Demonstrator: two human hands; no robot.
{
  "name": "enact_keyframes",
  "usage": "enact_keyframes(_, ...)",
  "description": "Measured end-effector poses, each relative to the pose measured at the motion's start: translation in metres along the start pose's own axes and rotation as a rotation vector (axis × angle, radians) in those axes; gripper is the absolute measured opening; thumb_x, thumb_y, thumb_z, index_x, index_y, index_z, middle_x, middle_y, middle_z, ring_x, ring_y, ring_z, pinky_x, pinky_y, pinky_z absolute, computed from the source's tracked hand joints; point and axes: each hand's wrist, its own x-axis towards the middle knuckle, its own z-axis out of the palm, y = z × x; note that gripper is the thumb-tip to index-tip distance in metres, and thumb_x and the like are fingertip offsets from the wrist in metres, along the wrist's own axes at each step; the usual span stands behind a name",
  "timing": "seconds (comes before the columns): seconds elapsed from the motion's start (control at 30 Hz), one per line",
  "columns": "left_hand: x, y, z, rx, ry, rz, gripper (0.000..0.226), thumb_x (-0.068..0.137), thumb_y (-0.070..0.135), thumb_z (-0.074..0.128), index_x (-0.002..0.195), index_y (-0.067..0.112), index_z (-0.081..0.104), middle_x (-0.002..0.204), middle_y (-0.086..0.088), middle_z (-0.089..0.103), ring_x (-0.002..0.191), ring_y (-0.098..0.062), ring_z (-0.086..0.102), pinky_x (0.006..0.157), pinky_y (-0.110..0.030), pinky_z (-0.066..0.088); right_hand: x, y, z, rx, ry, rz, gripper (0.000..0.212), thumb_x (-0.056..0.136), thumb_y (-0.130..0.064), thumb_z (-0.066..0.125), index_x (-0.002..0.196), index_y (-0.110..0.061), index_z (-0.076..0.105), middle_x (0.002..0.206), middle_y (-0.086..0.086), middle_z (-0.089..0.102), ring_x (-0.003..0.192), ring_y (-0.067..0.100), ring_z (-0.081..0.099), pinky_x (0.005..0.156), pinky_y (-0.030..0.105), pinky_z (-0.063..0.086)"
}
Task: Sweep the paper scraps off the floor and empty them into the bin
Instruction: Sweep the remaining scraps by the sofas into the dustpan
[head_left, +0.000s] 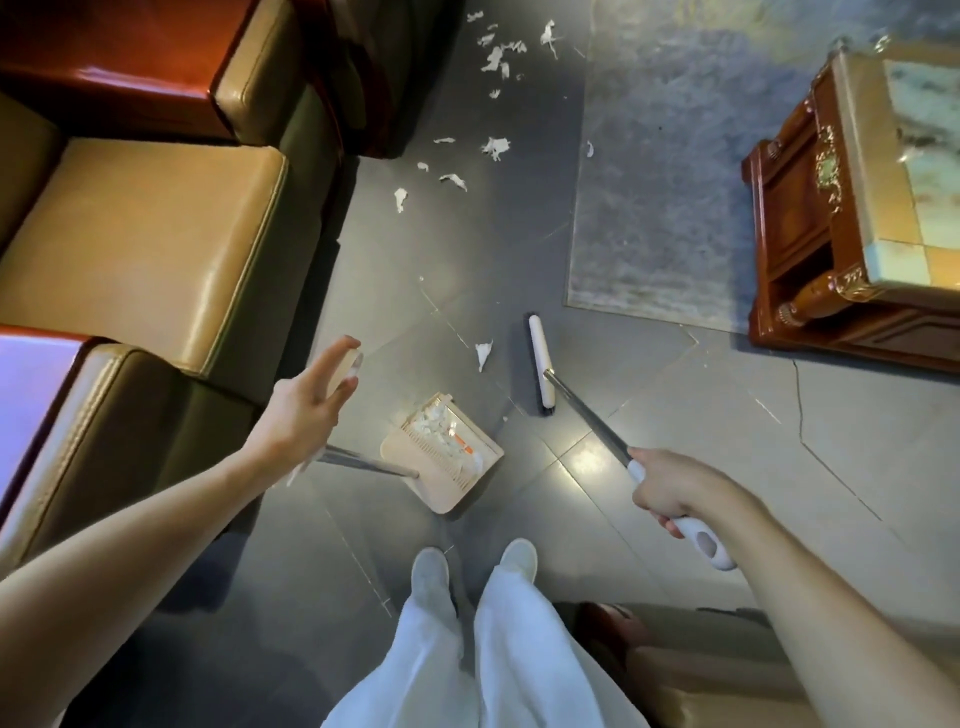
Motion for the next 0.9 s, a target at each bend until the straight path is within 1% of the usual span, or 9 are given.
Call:
enact_keyframes(0.03,-0.002,-0.003,0.003,0.007,-0.003,0.002,0.042,0.097,0.041,0.044,0.138,0.048,0.036,0.145,0.004,0.045,0.086,-0.017,0.065,0.071,-0.020,0.048,-0.001,-0.001,0.013,-0.009,-0.010,0.004,0.065,0.089,-0.001,0.036,0.148,-0.027,0.030,0.103,0.016,0.063,0.060,0.019,0.045,0.055,0.025,0.040)
enact_keyframes(0.07,-0.004,-0.005,0.008,0.007,-0.006,0.004,0.042,0.098,0.040,0.044,0.138,0.047,0.036,0.145,0.005,0.045,0.089,-0.017,0.065,0.078,-0.026,0.053,-0.003,-0.003,0.025,-0.021,-0.026,0.011,0.064,0.090,-0.004,0.036,0.149,-0.028,0.027,0.098,0.014,0.063,0.058,0.018,0.047,0.053,0.023,0.041)
enact_keyframes(0.13,-0.009,-0.007,0.018,0.004,-0.029,-0.002,0.042,0.099,0.037,0.044,0.140,0.044,0.036,0.148,0.005,0.042,0.109,-0.031,0.060,0.096,-0.047,0.050,-0.007,-0.009,0.047,-0.047,-0.058,0.019,0.068,0.092,-0.007,0.038,0.152,-0.031,0.018,0.081,0.009,0.060,0.052,0.015,0.049,0.048,0.020,0.042)
enact_keyframes(0.17,-0.011,-0.008,0.022,0.006,-0.036,-0.004,0.043,0.099,0.036,0.044,0.140,0.043,0.036,0.149,0.003,0.041,0.113,-0.037,0.057,0.099,-0.051,0.047,-0.009,-0.014,0.056,-0.065,-0.073,0.016,0.071,0.091,-0.006,0.039,0.153,-0.032,0.013,0.078,0.007,0.059,0.052,0.015,0.051,0.047,0.020,0.042)
enact_keyframes(0.27,-0.013,-0.011,0.028,-0.024,-0.013,-0.002,0.042,0.100,0.036,0.044,0.139,0.046,0.035,0.148,-0.001,0.043,0.110,-0.037,0.058,0.093,-0.046,0.050,-0.020,-0.030,0.082,-0.118,-0.122,-0.012,0.078,0.090,-0.003,0.041,0.154,-0.032,0.008,0.087,0.008,0.062,0.058,0.018,0.056,0.052,0.023,0.046)
enact_keyframes(0.4,-0.005,-0.010,0.031,-0.008,0.006,0.014,0.041,0.101,0.037,0.043,0.139,0.047,0.032,0.145,-0.003,0.047,0.109,-0.030,0.060,0.095,-0.046,0.049,-0.037,-0.043,0.091,0.024,-0.187,-0.032,0.072,0.090,-0.006,0.040,0.153,-0.033,0.016,0.076,0.010,0.058,0.054,0.017,0.049,0.061,0.030,0.046)
enact_keyframes(0.53,0.002,-0.015,0.023,-0.017,0.015,0.034,0.041,0.101,0.038,0.042,0.138,0.049,0.030,0.147,-0.001,0.045,0.112,-0.029,0.059,0.097,-0.049,0.048,-0.054,-0.036,0.064,0.232,-0.201,0.017,0.069,0.090,-0.003,0.043,0.149,-0.036,0.029,0.070,0.006,0.052,0.049,0.010,0.041,0.044,0.020,0.039)
enact_keyframes(0.67,0.008,-0.020,0.011,-0.064,0.046,0.010,0.042,0.101,0.035,0.042,0.139,0.047,0.030,0.149,0.001,0.041,0.112,-0.031,0.058,0.096,-0.053,0.049,-0.068,-0.039,0.050,0.229,-0.142,-0.004,0.071,0.089,-0.002,0.043,0.148,-0.038,0.028,0.066,0.006,0.051,0.044,0.009,0.040,0.042,0.019,0.039)
enact_keyframes(0.9,0.025,-0.027,-0.006,-0.081,0.082,-0.025,0.041,0.101,0.031,0.043,0.135,0.050,0.030,0.147,-0.001,0.041,0.113,-0.035,0.057,0.097,-0.057,0.047,-0.023,-0.085,0.037,0.053,0.053,-0.047,0.073,0.087,-0.003,0.039,0.152,-0.033,0.019,0.064,0.008,0.057,0.049,0.018,0.046,0.052,0.026,0.043)
